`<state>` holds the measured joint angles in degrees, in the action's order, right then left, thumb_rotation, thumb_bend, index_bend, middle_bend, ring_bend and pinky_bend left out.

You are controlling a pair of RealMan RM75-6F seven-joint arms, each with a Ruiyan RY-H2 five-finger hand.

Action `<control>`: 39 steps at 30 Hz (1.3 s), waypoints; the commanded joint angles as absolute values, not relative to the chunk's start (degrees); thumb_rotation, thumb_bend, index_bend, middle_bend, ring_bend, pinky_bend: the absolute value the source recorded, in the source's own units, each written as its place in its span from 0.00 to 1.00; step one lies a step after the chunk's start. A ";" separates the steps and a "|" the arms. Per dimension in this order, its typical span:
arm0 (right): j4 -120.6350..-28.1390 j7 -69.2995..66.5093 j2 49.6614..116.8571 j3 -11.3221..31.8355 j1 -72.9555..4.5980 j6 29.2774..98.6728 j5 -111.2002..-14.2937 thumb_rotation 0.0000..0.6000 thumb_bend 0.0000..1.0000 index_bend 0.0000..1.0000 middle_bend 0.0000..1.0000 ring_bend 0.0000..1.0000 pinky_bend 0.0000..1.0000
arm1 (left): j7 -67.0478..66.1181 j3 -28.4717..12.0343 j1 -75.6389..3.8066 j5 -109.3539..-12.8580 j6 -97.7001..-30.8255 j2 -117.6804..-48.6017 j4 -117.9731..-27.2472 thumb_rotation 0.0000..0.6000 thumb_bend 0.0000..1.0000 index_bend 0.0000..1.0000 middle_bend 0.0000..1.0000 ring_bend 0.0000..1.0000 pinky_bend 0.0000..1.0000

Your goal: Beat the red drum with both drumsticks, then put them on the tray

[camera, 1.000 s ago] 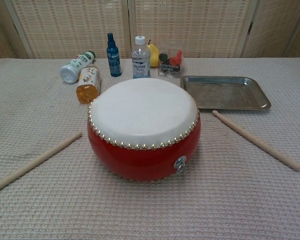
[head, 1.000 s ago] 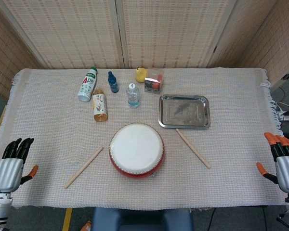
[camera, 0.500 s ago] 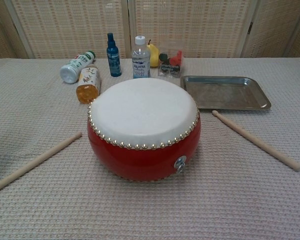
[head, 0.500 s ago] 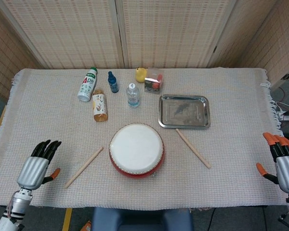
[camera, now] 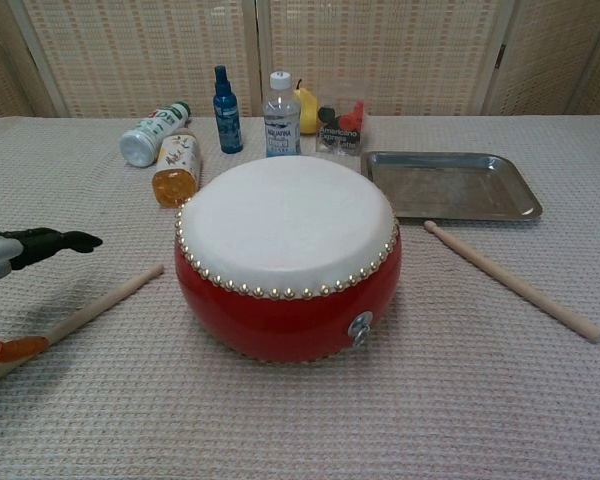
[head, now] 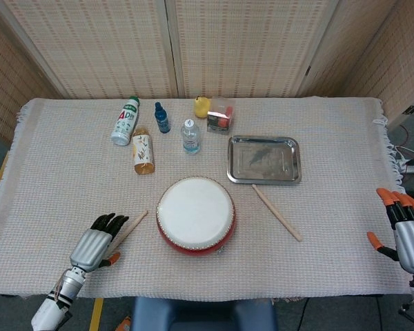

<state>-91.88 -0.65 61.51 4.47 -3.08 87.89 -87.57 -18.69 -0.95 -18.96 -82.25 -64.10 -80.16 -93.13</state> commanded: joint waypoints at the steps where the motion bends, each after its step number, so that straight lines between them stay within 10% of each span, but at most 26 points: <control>1: -91.88 -0.72 61.52 4.47 -3.10 87.78 -87.44 1.00 0.19 0.05 0.11 0.02 0.13 | -19.98 -0.54 -19.17 -80.50 -63.18 -81.11 -92.29 1.00 0.30 0.05 0.08 0.02 0.08; 39: -92.83 -1.02 61.23 4.29 -3.31 88.10 -88.35 1.00 0.19 0.05 0.11 0.02 0.13 | -17.33 2.96 -18.12 -75.50 -62.49 -80.46 -87.49 1.00 0.50 0.56 0.21 0.05 0.10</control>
<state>-92.82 -1.03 61.24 4.28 -3.30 88.11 -88.35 -17.43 2.54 -18.36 -74.98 -62.13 -80.68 -87.72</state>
